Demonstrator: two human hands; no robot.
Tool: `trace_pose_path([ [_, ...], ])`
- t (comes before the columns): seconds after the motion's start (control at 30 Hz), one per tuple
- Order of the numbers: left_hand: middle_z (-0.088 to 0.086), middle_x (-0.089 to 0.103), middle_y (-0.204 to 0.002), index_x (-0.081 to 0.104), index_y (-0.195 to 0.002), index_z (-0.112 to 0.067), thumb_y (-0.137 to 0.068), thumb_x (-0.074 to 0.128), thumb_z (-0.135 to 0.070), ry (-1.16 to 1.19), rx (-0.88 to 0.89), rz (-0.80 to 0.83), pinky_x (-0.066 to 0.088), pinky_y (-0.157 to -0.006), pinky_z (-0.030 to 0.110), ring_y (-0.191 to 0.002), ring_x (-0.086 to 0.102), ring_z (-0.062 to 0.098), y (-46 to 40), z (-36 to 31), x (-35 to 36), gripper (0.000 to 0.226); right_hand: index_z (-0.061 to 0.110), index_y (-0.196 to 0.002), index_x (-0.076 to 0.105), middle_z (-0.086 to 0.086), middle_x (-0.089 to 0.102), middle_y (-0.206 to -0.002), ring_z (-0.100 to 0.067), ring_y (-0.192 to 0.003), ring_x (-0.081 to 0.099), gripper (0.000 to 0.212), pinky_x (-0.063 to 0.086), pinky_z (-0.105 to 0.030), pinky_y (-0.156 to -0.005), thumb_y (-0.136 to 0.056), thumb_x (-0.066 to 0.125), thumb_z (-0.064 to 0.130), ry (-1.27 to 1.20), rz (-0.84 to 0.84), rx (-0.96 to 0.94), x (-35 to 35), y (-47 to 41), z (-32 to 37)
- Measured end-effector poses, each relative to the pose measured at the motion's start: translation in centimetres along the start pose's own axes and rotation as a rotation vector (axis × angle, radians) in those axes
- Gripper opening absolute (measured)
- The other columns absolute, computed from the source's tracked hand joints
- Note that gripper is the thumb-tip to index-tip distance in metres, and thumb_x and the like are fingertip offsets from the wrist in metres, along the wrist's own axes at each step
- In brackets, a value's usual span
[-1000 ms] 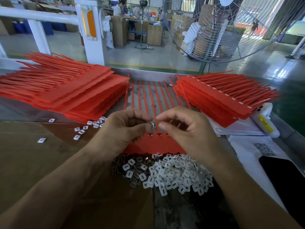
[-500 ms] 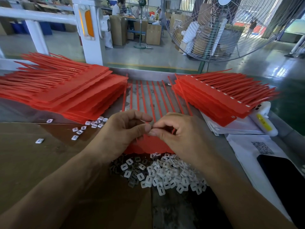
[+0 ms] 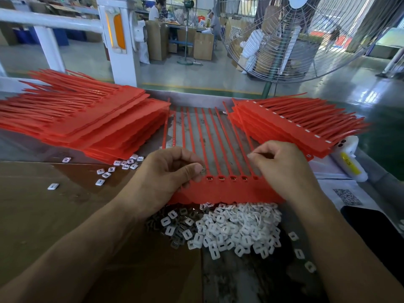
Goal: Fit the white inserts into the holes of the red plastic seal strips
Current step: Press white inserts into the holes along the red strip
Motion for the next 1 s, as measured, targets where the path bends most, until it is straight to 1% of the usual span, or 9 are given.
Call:
trace_pose_path([
  [0.07,0.007,0.075,-0.085,0.073,-0.097,-0.021,-0.09,0.07,-0.028,-0.011,0.013,0.009,0.051,-0.066,0.02,-0.073,0.066,0.013,-0.1,0.2,0.0,0.011,0.025,-0.074,0.074,0.017,0.07,-0.065,-0.003,-0.059,0.063,0.017,0.042,-0.026,-0.056,-0.091,0.07,0.025,0.095,0.004,0.085,-0.8,-0.4,-1.3],
  [0.17,0.006,0.075,-0.085,0.074,-0.095,-0.025,-0.093,0.07,-0.025,-0.033,0.031,0.011,0.052,-0.066,0.02,-0.074,0.067,0.013,-0.2,0.4,0.0,0.005,0.021,-0.07,0.075,0.004,0.071,-0.062,-0.015,-0.057,0.064,0.02,0.049,-0.032,-0.059,-0.09,0.07,0.024,0.128,0.076,0.174,-1.0,-0.7,-2.2],
  [0.27,0.005,0.075,-0.085,0.074,-0.096,-0.026,-0.092,0.069,-0.028,-0.053,0.042,0.015,0.053,-0.067,0.02,-0.075,0.068,0.013,-0.2,0.5,0.0,0.006,0.018,-0.07,0.075,0.001,0.073,-0.063,-0.015,-0.056,0.063,0.019,0.056,-0.04,-0.064,-0.088,0.069,0.021,0.146,0.139,0.206,-0.5,-0.7,-2.2],
  [0.37,0.004,0.075,-0.084,0.073,-0.095,-0.028,-0.089,0.069,-0.033,-0.059,0.052,0.012,0.053,-0.067,0.019,-0.075,0.068,0.012,-0.1,0.6,0.0,0.009,0.018,-0.07,0.074,0.002,0.073,-0.063,-0.012,-0.052,0.061,0.019,0.053,-0.036,-0.061,-0.088,0.071,0.022,0.147,0.163,0.226,-0.3,-0.7,-2.2],
  [0.57,0.004,0.075,-0.084,0.073,-0.095,-0.026,-0.087,0.068,-0.037,-0.09,0.058,0.029,0.054,-0.068,0.02,-0.076,0.069,0.013,-0.1,0.6,-0.1,0.015,0.018,-0.071,0.073,-0.005,0.074,-0.067,-0.015,-0.053,0.061,0.02,0.046,-0.03,-0.055,-0.09,0.071,0.024,0.169,0.174,0.213,0.0,-0.3,-1.8],
  [0.67,0.004,0.075,-0.084,0.074,-0.095,-0.024,-0.09,0.068,-0.034,-0.095,0.054,0.026,0.053,-0.067,0.02,-0.074,0.068,0.012,-0.1,0.6,-0.1,0.012,0.018,-0.073,0.074,-0.004,0.074,-0.069,-0.016,-0.057,0.062,0.02,0.044,-0.029,-0.056,-0.091,0.07,0.025,0.182,0.182,0.207,0.0,-0.1,-1.6],
  [0.77,0.003,0.075,-0.084,0.073,-0.096,-0.021,-0.093,0.068,-0.029,-0.108,0.055,0.025,0.053,-0.068,0.022,-0.075,0.068,0.015,-0.1,0.6,-0.1,0.01,0.017,-0.073,0.074,-0.004,0.075,-0.069,-0.015,-0.055,0.063,0.023,0.046,-0.029,-0.054,-0.093,0.069,0.028,0.19,0.199,0.208,0.0,-0.1,-1.6],
  [0.87,0.003,0.075,-0.084,0.073,-0.097,-0.02,-0.093,0.067,-0.029,-0.107,0.048,0.027,0.053,-0.069,0.023,-0.077,0.069,0.017,-0.1,0.6,-0.1,0.011,0.016,-0.075,0.075,-0.003,0.075,-0.069,-0.013,-0.053,0.061,0.023,0.046,-0.028,-0.054,-0.094,0.07,0.028,0.182,0.211,0.214,0.1,-0.1,-1.6],
  [1.0,0.004,0.075,-0.084,0.073,-0.097,-0.018,-0.093,0.068,-0.028,-0.104,0.055,0.022,0.053,-0.069,0.022,-0.077,0.069,0.021,0.0,0.5,-0.1,0.012,0.017,-0.074,0.073,-0.003,0.074,-0.069,-0.011,-0.052,0.059,0.021,0.043,-0.026,-0.054,-0.092,0.074,0.028,0.167,0.209,0.217,0.1,-0.1,-1.6],
])
Point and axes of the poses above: each hand's wrist, its own y-axis away from the middle knuckle, its own x-axis out of the palm, z = x × y, the point moved 2 cm from there along -y, towards the middle knuckle
